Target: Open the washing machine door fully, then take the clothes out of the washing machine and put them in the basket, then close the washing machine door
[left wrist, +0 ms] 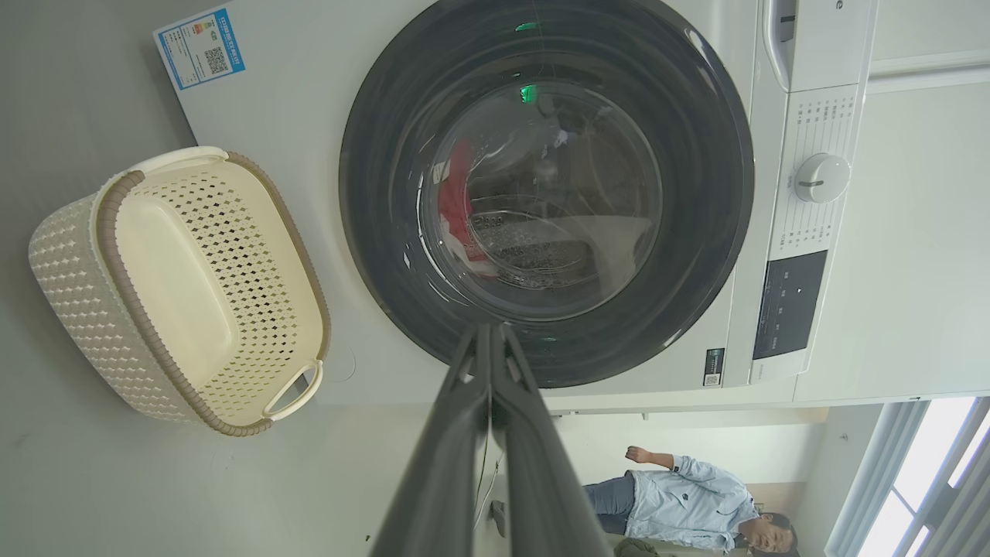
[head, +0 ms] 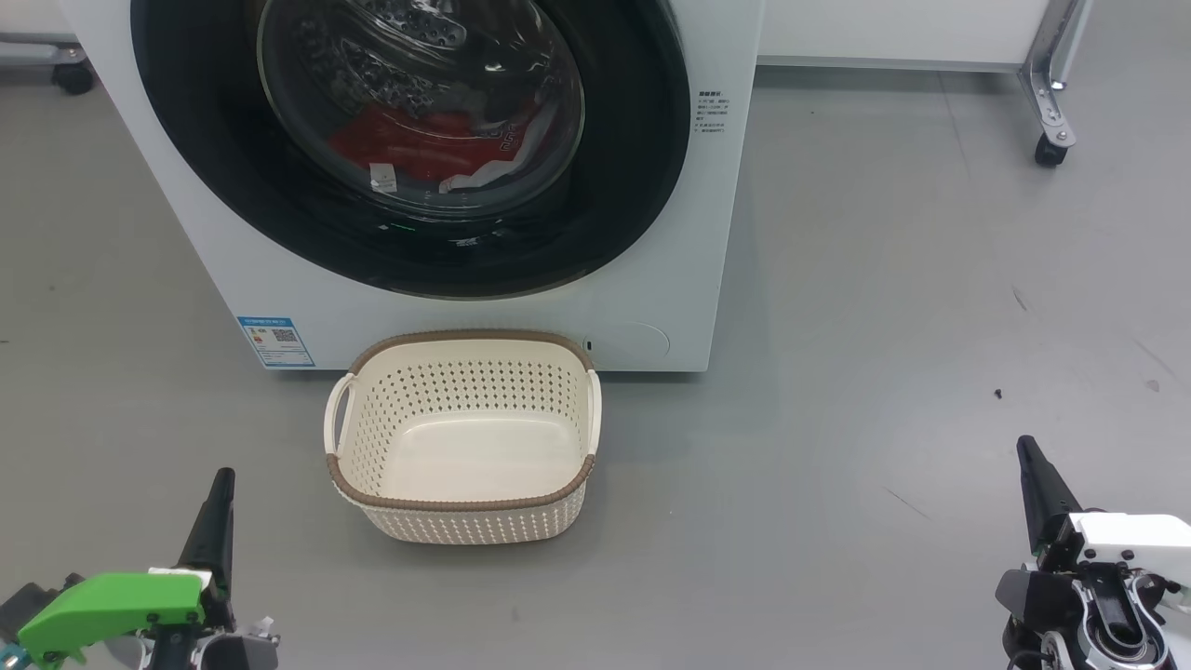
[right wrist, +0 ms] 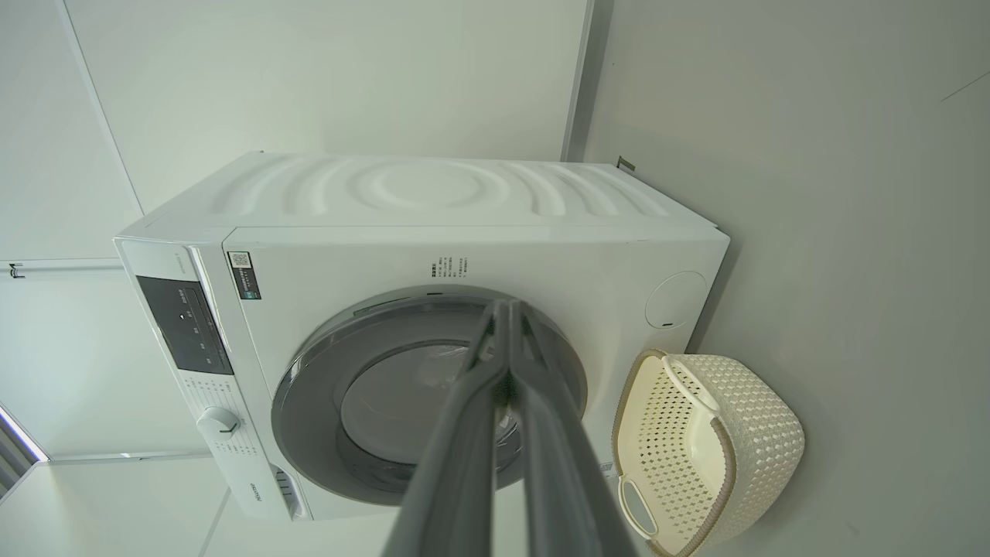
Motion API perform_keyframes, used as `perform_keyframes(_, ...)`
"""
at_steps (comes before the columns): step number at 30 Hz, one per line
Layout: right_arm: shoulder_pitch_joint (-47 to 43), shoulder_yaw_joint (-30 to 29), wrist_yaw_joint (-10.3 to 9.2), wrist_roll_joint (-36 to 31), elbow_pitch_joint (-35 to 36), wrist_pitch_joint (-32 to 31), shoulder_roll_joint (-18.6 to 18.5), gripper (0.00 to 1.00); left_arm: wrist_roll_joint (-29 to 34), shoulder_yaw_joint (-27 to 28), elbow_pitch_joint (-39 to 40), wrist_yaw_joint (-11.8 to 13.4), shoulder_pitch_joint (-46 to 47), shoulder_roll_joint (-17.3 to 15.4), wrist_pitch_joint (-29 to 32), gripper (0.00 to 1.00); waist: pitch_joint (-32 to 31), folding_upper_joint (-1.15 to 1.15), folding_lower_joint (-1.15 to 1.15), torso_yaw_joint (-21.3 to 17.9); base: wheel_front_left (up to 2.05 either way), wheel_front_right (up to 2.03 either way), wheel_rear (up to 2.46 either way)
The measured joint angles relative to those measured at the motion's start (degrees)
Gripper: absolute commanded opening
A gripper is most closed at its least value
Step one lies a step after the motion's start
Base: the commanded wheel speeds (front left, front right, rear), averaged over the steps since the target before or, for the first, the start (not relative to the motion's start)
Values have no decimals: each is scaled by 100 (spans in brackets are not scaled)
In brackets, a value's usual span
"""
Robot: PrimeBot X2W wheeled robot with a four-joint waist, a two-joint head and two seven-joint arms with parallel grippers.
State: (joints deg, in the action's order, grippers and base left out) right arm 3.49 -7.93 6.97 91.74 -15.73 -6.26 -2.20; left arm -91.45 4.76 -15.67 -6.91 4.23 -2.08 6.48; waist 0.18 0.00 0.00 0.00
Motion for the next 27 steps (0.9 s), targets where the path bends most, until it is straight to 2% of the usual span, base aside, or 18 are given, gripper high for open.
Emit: perform_keyframes(27, 0, 0, 0, 0, 0, 0, 0, 0, 0, 0, 0, 0, 0, 0, 0, 0, 0, 0, 0, 0, 0, 0, 0)
